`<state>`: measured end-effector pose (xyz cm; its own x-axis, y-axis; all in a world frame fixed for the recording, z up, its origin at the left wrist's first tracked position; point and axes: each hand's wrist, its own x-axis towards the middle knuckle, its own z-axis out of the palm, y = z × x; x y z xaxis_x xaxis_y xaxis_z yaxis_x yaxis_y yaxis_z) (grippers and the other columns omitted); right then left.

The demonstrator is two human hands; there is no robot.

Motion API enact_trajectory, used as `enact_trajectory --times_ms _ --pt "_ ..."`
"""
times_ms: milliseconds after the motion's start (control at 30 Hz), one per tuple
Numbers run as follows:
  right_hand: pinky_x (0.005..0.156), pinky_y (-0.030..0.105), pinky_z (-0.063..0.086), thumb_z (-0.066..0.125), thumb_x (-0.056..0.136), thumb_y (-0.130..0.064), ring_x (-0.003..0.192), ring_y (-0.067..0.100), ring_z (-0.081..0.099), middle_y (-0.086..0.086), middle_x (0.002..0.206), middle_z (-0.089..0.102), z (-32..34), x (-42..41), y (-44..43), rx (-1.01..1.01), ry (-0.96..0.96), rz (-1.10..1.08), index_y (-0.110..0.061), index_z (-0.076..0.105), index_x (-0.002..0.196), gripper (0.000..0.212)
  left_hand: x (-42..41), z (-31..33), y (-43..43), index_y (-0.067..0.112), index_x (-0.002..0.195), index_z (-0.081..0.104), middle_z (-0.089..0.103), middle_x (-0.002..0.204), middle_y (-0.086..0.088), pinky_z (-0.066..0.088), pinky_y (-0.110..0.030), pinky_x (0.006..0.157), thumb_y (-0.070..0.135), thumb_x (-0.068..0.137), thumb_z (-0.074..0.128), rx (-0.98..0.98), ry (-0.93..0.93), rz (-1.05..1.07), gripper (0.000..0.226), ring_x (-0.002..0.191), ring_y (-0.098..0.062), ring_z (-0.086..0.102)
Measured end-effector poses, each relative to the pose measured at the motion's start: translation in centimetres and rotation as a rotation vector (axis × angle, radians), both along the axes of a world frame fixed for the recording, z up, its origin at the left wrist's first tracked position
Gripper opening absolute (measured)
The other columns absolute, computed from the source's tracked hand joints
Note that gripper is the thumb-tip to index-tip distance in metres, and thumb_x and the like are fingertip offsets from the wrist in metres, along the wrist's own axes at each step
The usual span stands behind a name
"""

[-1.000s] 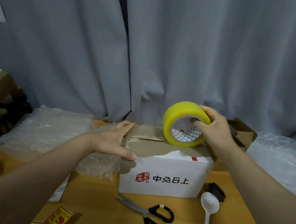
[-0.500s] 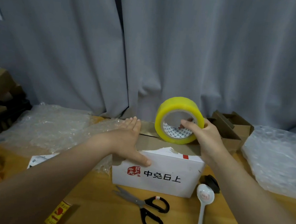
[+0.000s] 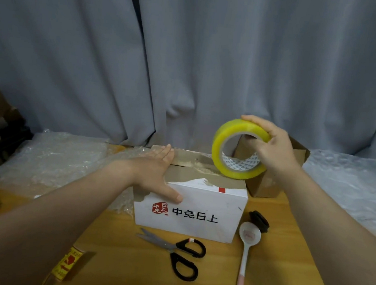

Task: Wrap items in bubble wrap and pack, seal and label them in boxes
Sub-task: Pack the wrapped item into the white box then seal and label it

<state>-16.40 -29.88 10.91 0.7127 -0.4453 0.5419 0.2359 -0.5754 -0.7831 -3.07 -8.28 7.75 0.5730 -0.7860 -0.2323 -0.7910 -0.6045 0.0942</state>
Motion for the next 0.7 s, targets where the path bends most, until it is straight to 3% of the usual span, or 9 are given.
enact_trajectory --times_ms 200,333,433,600,700 --pt "0.074 0.004 0.044 0.056 0.084 0.014 0.088 -0.015 0.058 -0.015 0.103 0.062 -0.4 -0.4 0.0 0.03 -0.011 0.022 -0.022 0.062 0.114 0.047 -0.6 0.2 -0.8 0.011 0.148 -0.016 -0.021 0.157 -0.004 0.002 -0.033 0.117 0.073 0.068 0.062 0.033 -0.03 -0.023 0.128 0.146 -0.019 -0.009" --pt "0.081 0.012 0.048 0.065 0.084 0.001 0.094 -0.006 0.06 -0.011 0.107 0.062 -2.1 -0.1 0.5 0.161 -0.018 0.032 -0.027 0.057 0.119 0.045 -2.1 -0.3 -2.7 0.012 0.15 -0.012 -0.017 0.158 -0.005 0.001 -0.029 0.116 0.068 0.074 0.061 -0.031 -0.012 -0.158 0.12 0.146 -0.018 -0.009" --pt "0.082 0.027 0.051 0.07 0.081 -0.004 0.093 0.01 0.063 -0.002 0.101 0.065 -4.0 0.3 1.2 0.345 -0.095 -0.054 -0.02 0.057 0.116 0.04 -2.0 -0.5 -3.5 0.014 0.15 -0.013 -0.017 0.158 -0.003 0.002 -0.028 0.115 0.066 0.076 0.061 -0.082 -0.017 -0.219 0.117 0.146 -0.017 -0.008" --pt "0.073 0.021 0.048 0.069 0.081 -0.005 0.078 -0.002 0.06 -0.007 0.09 0.062 -4.3 0.6 1.8 0.36 -0.187 -0.209 -0.016 0.057 0.111 0.034 0.0 -0.2 -4.7 0.021 0.151 -0.008 -0.012 0.159 0.005 0.009 -0.035 0.118 0.066 0.071 0.066 -0.06 -0.013 -0.276 0.118 0.146 -0.015 0.001" --pt "0.076 0.029 0.051 0.068 0.08 -0.008 0.081 0.002 0.06 -0.013 0.087 0.06 -4.9 0.7 2.5 0.298 -0.181 -0.335 -0.024 0.055 0.109 0.036 1.3 0.7 -5.6 0.025 0.152 -0.004 -0.003 0.159 0.009 0.017 -0.039 0.118 0.061 0.069 0.071 -0.026 -0.032 -0.32 0.118 0.145 -0.016 0.011"
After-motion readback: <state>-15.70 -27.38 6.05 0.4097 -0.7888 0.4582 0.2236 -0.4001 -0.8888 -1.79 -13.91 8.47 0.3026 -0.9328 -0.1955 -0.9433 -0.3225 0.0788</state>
